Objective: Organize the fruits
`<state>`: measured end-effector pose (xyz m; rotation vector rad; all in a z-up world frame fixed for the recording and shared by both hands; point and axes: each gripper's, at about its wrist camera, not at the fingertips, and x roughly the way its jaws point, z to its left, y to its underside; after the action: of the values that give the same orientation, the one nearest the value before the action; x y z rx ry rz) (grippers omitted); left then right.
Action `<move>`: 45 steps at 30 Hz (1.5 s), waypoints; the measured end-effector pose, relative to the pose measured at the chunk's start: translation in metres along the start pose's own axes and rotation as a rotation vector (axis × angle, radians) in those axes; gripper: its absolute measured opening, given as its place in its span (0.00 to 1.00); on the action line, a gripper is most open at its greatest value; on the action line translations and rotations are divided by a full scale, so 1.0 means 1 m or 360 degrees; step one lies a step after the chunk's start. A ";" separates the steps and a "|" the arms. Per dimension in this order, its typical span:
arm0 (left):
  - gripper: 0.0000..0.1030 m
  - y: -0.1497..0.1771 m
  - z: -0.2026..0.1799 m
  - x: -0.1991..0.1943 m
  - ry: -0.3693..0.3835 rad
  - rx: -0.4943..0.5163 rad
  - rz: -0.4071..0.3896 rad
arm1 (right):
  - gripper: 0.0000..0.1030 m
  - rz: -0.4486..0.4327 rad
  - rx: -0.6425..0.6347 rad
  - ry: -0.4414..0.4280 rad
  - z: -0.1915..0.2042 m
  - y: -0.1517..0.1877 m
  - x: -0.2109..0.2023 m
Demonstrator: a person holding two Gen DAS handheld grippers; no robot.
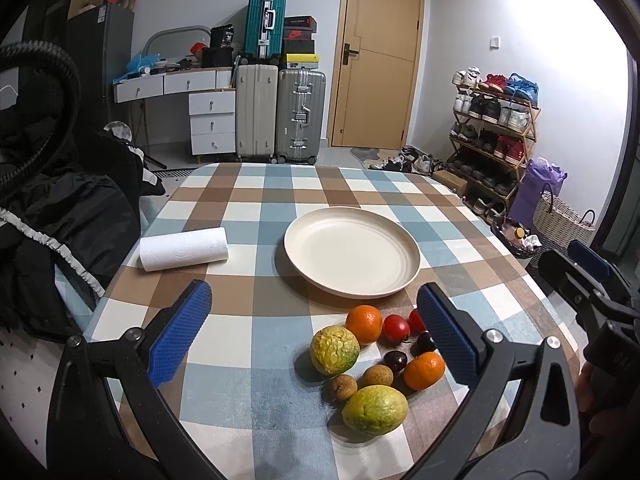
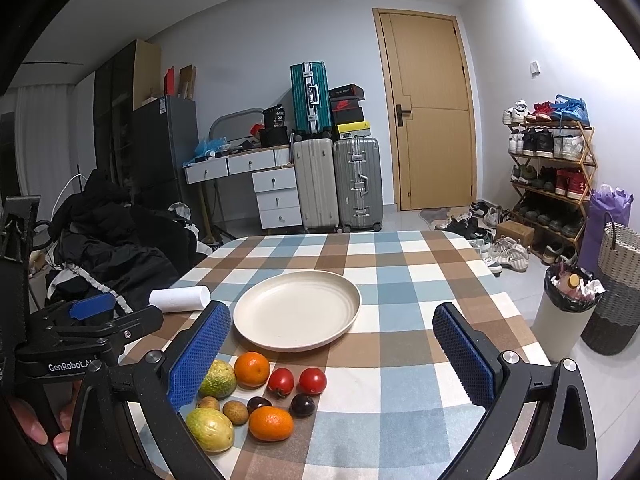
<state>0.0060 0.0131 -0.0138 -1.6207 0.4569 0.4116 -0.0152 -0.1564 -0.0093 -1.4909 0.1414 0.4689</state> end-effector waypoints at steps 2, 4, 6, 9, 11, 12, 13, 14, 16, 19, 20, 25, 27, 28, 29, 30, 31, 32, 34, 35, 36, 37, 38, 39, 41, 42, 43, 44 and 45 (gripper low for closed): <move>1.00 0.002 0.001 0.004 -0.0001 0.0008 0.0013 | 1.00 0.0009 0.0008 -0.0008 -0.001 0.001 0.001; 1.00 0.004 0.002 0.008 0.0011 0.0009 0.0027 | 1.00 0.0017 0.0008 -0.0001 -0.001 0.003 0.002; 1.00 0.008 0.004 0.012 0.0040 0.0003 0.0048 | 1.00 0.0027 0.0005 0.0000 -0.002 0.005 0.004; 1.00 0.014 0.009 0.023 0.0105 -0.0010 0.0102 | 1.00 0.0039 0.0012 0.0004 -0.003 0.008 0.006; 0.99 0.019 0.011 0.032 0.0148 -0.0020 0.0152 | 1.00 0.0054 0.0022 0.0004 -0.005 0.010 0.009; 0.99 0.021 0.012 0.037 0.0169 -0.0027 0.0175 | 1.00 0.0061 0.0026 0.0003 -0.006 0.011 0.011; 0.99 0.023 0.014 0.042 0.0193 -0.0040 0.0205 | 1.00 0.0066 0.0029 0.0002 -0.006 0.012 0.012; 0.99 0.025 0.016 0.047 0.0216 -0.0053 0.0231 | 1.00 0.0074 0.0033 0.0002 -0.007 0.013 0.014; 0.99 0.029 0.019 0.058 0.0257 -0.0075 0.0286 | 1.00 0.0093 0.0040 0.0001 -0.008 0.016 0.019; 0.99 0.034 0.024 0.073 0.0309 -0.0102 0.0334 | 1.00 0.0117 0.0044 0.0000 -0.009 0.019 0.026; 0.99 0.036 0.025 0.078 0.0318 -0.0109 0.0348 | 1.00 0.0128 0.0046 0.0000 -0.010 0.021 0.029; 0.99 0.043 0.029 0.101 0.0421 -0.0154 0.0424 | 1.00 0.0166 0.0066 -0.0005 -0.012 0.027 0.040; 0.99 0.045 0.031 0.107 0.0469 -0.0172 0.0456 | 1.00 0.0186 0.0073 -0.0006 -0.014 0.030 0.045; 0.99 0.045 0.032 0.110 0.0490 -0.0178 0.0465 | 1.00 0.0195 0.0075 -0.0008 -0.014 0.031 0.047; 0.98 0.046 0.033 0.114 0.0510 -0.0186 0.0477 | 1.00 0.0206 0.0078 -0.0012 -0.015 0.032 0.050; 0.96 0.047 0.033 0.117 0.0531 -0.0195 0.0488 | 1.00 0.0212 0.0079 -0.0017 -0.015 0.034 0.052; 0.95 0.047 0.034 0.120 0.0549 -0.0203 0.0500 | 1.00 0.0220 0.0080 -0.0020 -0.015 0.035 0.053; 0.92 0.048 0.035 0.122 0.0573 -0.0212 0.0513 | 1.00 0.0226 0.0081 -0.0024 -0.015 0.036 0.055; 0.87 0.050 0.037 0.128 0.0621 -0.0228 0.0550 | 1.00 0.0234 0.0081 -0.0032 -0.015 0.037 0.059; 0.83 0.051 0.036 0.131 0.0635 -0.0227 0.0563 | 1.00 0.0238 0.0082 -0.0037 -0.014 0.038 0.060; 0.80 0.051 0.035 0.133 0.0652 -0.0225 0.0573 | 1.00 0.0241 0.0082 -0.0042 -0.014 0.038 0.062; 0.79 0.052 0.035 0.134 0.0661 -0.0224 0.0578 | 1.00 0.0246 0.0084 -0.0048 -0.014 0.039 0.064; 0.76 0.052 0.035 0.136 0.0672 -0.0224 0.0586 | 1.00 0.0251 0.0084 -0.0052 -0.013 0.039 0.065; 0.75 0.053 0.035 0.138 0.0686 -0.0229 0.0593 | 1.00 0.0256 0.0084 -0.0054 -0.013 0.039 0.067; 0.71 0.055 0.036 0.139 0.0713 -0.0247 0.0604 | 1.00 0.0260 0.0084 -0.0061 -0.012 0.040 0.069; 0.66 0.056 0.036 0.140 0.0730 -0.0254 0.0615 | 1.00 0.0262 0.0084 -0.0065 -0.012 0.040 0.070; 0.63 0.056 0.036 0.143 0.0750 -0.0263 0.0628 | 1.00 0.0264 0.0083 -0.0068 -0.011 0.040 0.071; 0.58 0.057 0.037 0.143 0.0761 -0.0269 0.0635 | 1.00 0.0267 0.0082 -0.0071 -0.011 0.040 0.072; 0.52 0.058 0.037 0.144 0.0774 -0.0277 0.0647 | 1.00 0.0271 0.0081 -0.0073 -0.010 0.041 0.072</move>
<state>0.0987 0.0374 -0.1414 -1.7982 1.1565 0.3618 0.0366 -0.1504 -0.0747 -1.4230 0.2437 0.6313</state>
